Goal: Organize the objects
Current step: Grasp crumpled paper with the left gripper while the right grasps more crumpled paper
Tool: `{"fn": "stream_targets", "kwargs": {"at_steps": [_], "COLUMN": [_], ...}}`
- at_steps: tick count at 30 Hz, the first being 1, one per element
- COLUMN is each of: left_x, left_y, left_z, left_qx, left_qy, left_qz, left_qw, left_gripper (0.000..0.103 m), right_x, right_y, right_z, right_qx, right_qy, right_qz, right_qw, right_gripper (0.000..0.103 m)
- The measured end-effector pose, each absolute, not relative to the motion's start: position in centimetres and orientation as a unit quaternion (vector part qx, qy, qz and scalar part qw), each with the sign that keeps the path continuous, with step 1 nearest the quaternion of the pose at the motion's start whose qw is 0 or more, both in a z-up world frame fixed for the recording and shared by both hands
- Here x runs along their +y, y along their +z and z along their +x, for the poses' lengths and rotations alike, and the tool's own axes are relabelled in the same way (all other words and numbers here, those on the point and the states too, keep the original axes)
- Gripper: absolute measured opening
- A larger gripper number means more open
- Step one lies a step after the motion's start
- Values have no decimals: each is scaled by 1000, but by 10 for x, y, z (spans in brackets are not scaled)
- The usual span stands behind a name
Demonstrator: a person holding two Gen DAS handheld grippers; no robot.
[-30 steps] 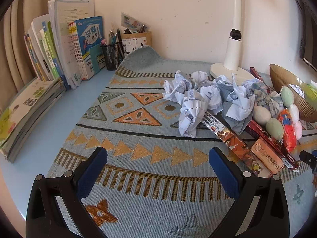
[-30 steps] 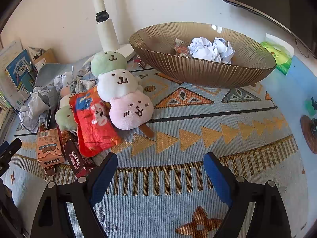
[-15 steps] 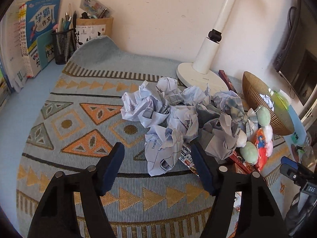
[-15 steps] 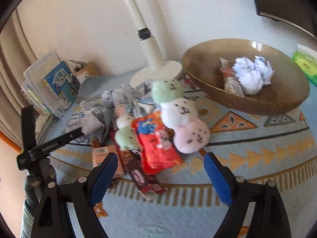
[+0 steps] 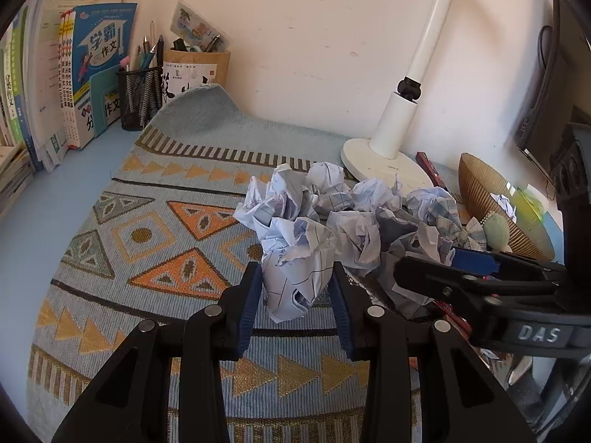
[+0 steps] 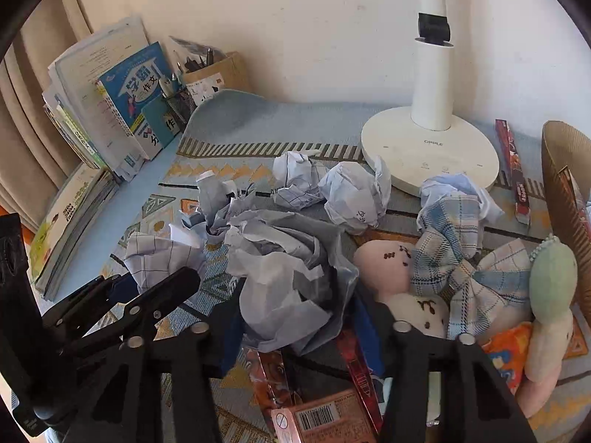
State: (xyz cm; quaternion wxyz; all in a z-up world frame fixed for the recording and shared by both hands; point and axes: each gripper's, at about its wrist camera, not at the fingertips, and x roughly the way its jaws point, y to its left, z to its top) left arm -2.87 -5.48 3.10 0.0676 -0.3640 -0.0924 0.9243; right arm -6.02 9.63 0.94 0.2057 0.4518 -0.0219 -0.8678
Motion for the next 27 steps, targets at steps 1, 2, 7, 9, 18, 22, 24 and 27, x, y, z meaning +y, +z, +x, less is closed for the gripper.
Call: {"fn": "stream_targets", "kwargs": {"at_steps": [1,2,7,9,18,22,24,27], "left_x": [-53,-51,-48,-48,-39,-28,-21,-15], "left_y": [31,31,33,36,40,35,32,31], "left_z": [-29,-28,-24,-18,43,46,45,47], "left_qx": [-88,-83,-73,-73,-89,-74,-53,-42], "left_qy": [925,926,931,934,931,930,930,928], "left_qz": [-363,-362,-351,-342,-348,-355,-356,-358], "left_qw": [67,69,73,76,68,56,67,96], "left_gripper": [34,34,34,34,34,34,35,36], "right_x": [98,99,126,145,253,267,267,271], "right_y": [9,11,41,57,15,-6,-4,-4], "right_z": [-59,-55,-21,2,90,98,100,102], "right_qx": [-24,-24,-53,-59,-108,-137,-133,-129], "right_qy": [-871,-875,-896,-903,-872,-859,-866,-876], "right_qz": [445,436,391,376,432,453,446,440], "right_qw": [208,208,204,202,204,197,184,147], "right_gripper": [43,43,43,43,44,44,45,68]}}
